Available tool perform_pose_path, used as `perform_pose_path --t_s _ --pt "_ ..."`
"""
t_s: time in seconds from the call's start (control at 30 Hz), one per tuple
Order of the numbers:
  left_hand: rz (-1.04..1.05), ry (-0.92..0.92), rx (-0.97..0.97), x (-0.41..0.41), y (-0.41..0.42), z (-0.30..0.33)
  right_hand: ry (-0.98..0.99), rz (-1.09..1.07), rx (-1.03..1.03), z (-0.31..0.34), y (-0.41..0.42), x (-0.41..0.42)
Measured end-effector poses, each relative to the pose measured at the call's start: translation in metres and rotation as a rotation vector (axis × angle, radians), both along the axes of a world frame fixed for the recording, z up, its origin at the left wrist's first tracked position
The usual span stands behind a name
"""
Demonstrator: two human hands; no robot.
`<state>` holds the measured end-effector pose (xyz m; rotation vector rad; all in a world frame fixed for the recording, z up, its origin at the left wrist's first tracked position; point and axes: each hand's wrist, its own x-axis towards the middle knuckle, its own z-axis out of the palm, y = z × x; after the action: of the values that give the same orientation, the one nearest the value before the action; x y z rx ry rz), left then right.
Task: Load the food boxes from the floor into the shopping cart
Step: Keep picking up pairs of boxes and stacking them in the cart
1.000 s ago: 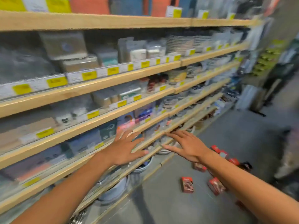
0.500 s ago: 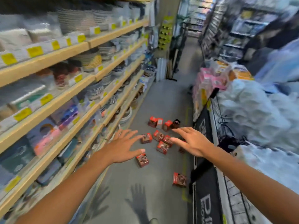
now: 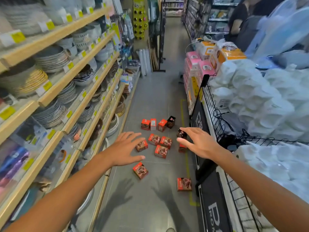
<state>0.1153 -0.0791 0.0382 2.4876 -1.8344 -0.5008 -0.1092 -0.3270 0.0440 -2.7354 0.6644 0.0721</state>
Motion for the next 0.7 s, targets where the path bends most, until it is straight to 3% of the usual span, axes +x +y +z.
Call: perform_pose_path --t_s 0.43,0.7 --pt "-0.116 -0.01 0.157 0.121 -0.09 -0.062 0.073 -0.029 0.029 -0.037 -0.091 0.109" --pt "-0.25 -0.025 0.307 0.235 -0.141 -0.143 0.115 -0.15 0.087 -0.1 -0.125 0.197"
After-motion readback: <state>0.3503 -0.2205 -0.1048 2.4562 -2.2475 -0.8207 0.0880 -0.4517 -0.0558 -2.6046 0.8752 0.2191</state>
